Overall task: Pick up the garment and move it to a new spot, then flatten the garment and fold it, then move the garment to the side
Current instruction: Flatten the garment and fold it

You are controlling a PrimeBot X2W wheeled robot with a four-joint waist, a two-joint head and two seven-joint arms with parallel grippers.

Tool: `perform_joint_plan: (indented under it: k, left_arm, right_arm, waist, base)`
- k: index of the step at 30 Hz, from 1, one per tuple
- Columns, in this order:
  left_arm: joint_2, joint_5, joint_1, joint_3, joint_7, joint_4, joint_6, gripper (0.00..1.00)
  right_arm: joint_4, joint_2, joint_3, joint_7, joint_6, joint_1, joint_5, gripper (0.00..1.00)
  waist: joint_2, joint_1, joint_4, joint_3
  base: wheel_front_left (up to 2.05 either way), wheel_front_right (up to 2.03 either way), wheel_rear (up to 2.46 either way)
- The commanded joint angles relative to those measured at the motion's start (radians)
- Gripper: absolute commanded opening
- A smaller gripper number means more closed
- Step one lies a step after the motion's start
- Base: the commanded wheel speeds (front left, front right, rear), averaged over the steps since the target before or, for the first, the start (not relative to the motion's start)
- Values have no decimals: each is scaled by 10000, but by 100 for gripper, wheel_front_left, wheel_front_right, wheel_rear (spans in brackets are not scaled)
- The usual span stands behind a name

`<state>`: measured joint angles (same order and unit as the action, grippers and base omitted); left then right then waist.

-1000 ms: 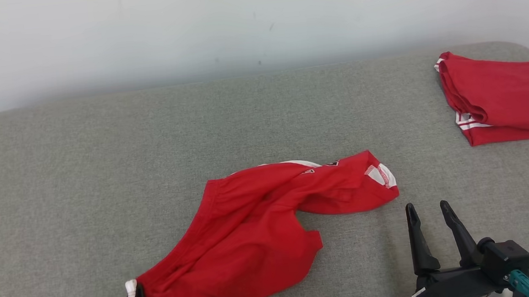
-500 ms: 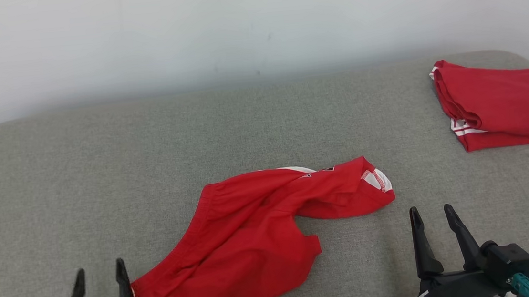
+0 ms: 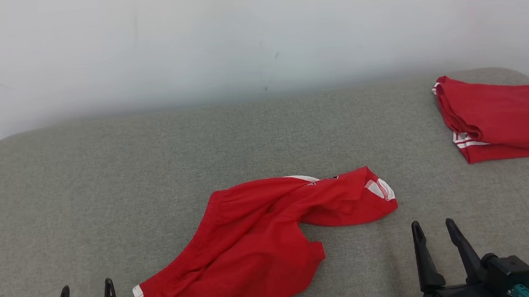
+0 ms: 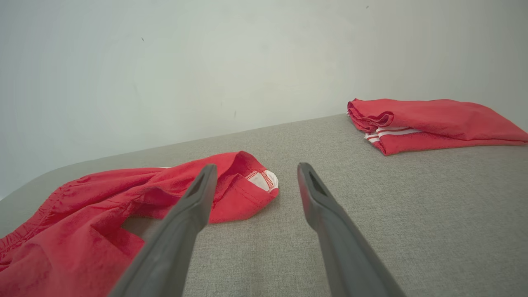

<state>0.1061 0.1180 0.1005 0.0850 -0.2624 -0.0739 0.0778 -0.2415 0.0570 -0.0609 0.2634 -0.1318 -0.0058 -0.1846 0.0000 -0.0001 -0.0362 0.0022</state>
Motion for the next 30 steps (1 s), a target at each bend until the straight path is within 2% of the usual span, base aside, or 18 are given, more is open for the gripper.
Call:
perform_joint_plan:
  k: [1, 7, 14, 30]
  left_arm:
    - [10, -73, 132, 31, -30, 9, 5, 100]
    - [-125, -233, 186, 11, -30, -18, 72, 100]
    - [-234, -310, -36, -48, -31, -85, 152, 100]
    - [-438, -255, -297, -132, -31, -174, 228, 100]
  right_arm:
    - [-46, 33, 26, 14, 27, 88, -69, 100]
    - [-221, 113, 384, 14, 27, -73, -79, 100]
    - [-1036, 459, 1397, -47, 27, -974, -270, 100]
    - [-5026, 475, 2343, -390, 27, -2875, -644, 100]
  waist:
    - [0, 1, 42, -15]
    - [0, 1, 260, -21]
    - [0, 1, 667, -9]
    - [0, 1, 1860, 389]
  base:
    - [0, 0, 0]
    - [0, 0, 0]
    - [0, 0, 0]
    - [0, 0, 0]
